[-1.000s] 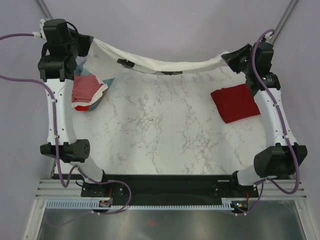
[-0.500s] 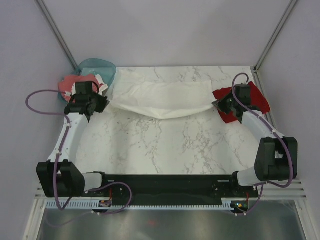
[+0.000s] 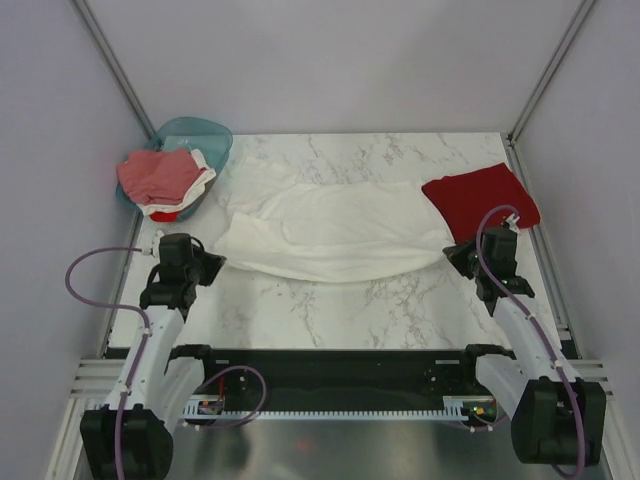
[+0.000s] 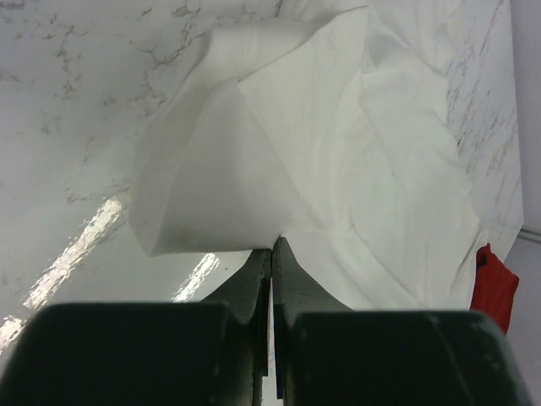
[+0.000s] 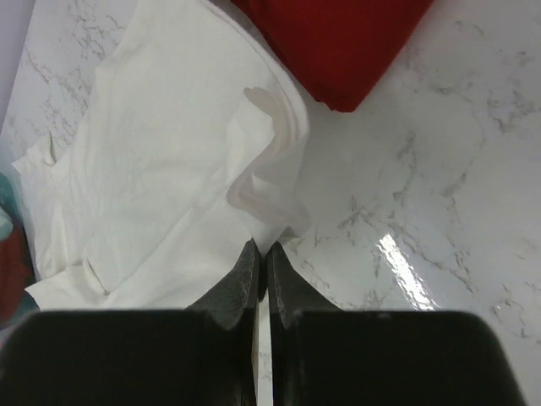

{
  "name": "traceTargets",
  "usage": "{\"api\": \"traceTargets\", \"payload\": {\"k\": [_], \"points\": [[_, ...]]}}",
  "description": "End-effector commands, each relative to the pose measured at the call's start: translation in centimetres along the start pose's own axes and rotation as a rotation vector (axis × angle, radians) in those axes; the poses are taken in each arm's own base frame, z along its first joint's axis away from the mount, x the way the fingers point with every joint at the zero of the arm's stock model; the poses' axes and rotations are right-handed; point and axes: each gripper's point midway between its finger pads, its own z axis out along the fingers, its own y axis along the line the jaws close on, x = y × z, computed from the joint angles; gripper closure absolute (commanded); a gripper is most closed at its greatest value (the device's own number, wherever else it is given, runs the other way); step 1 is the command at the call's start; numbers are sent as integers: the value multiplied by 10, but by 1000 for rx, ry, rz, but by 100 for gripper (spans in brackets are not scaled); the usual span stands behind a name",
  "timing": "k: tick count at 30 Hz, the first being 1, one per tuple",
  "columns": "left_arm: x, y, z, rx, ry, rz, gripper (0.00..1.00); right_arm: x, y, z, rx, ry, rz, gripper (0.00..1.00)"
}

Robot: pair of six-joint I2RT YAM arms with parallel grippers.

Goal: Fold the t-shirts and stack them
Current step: Fold the tshirt

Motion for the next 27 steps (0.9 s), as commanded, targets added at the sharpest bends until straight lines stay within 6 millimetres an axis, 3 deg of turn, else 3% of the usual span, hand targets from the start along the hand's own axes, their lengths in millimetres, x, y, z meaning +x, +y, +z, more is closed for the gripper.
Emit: {"api": "traceTargets", "payload": {"k": [1,5,7,8,9,11,12,15,20,23,27], "points": [[3,5,-6,70,-37,43,98,1,-25,-13,70,-55,10,100],[19,11,-15,132,-1,73,93,-2,-44,-32,114,-138,40,96],[21,18,-21,121,-4,82,82,3,-51,-38,129,-137,40,94],[15,24,-22,84,-38,75,74,2,-50,-42,117,-152,38,86],[16,37,-28,14,-38,49,52,2,-51,-44,117,-155,35,69],[6,38,-37,0,-91,39,27,-3,-48,-53,103,-186,14,44],[2,35,-42,11,-105,47,11,-6,-45,-56,90,-200,0,43],[-10,14,-59,86,-142,80,10,-19,-27,-66,40,-223,-63,34],[-17,-29,-70,231,-126,169,14,-24,9,-50,-23,-104,-169,38],[-22,-45,-61,250,-110,199,15,-22,25,-30,-26,-54,-200,42],[-15,-54,-25,221,-12,221,18,-20,48,-6,-9,-45,-216,44]]}}
